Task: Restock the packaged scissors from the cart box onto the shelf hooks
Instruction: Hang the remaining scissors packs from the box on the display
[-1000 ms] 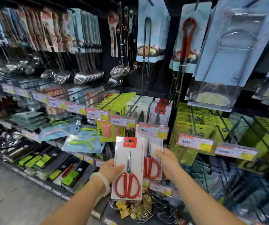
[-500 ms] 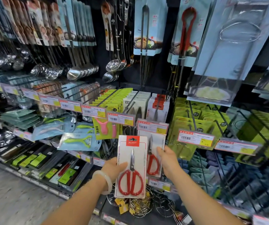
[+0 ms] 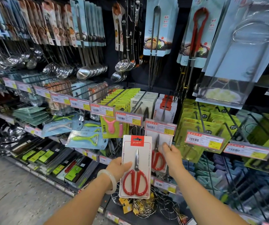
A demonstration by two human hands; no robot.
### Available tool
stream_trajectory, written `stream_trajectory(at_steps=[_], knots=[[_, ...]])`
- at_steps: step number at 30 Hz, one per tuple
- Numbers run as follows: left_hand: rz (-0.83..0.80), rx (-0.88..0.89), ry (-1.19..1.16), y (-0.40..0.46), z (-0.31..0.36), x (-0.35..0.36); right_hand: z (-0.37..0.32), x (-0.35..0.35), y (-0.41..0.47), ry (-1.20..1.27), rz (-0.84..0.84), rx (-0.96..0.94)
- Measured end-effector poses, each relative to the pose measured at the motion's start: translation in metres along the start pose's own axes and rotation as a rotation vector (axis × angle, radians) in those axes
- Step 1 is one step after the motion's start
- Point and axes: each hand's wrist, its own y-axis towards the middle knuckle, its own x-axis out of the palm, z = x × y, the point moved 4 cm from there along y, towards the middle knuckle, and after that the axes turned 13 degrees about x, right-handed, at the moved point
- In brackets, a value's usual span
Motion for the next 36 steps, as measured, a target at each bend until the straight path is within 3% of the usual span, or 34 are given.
stream_trajectory(at_steps=[3,8,13,27,36], knots=[[-0.002,-0.013,-0.029,0.0,-0.003,0.002,0.003,0.003,-0.003,0.043,0.05,-0.058],[-0.018,-0.009,-0.042,0.004,-0.005,0.003,-0.001,0.001,-0.015,-0.073,0.277,-0.157],[-0.005,-0.004,-0.089,0.007,-0.007,0.003,-0.002,-0.002,-0.028,-0.058,0.336,-0.287],[-0.035,-0.002,-0.06,0.014,-0.014,0.0,0.004,0.004,-0.03,0.065,0.209,-0.284],[-0.055,-0.013,-0.084,0.017,-0.015,0.004,-0.006,0.0,0.015,-0.116,0.107,-0.062]])
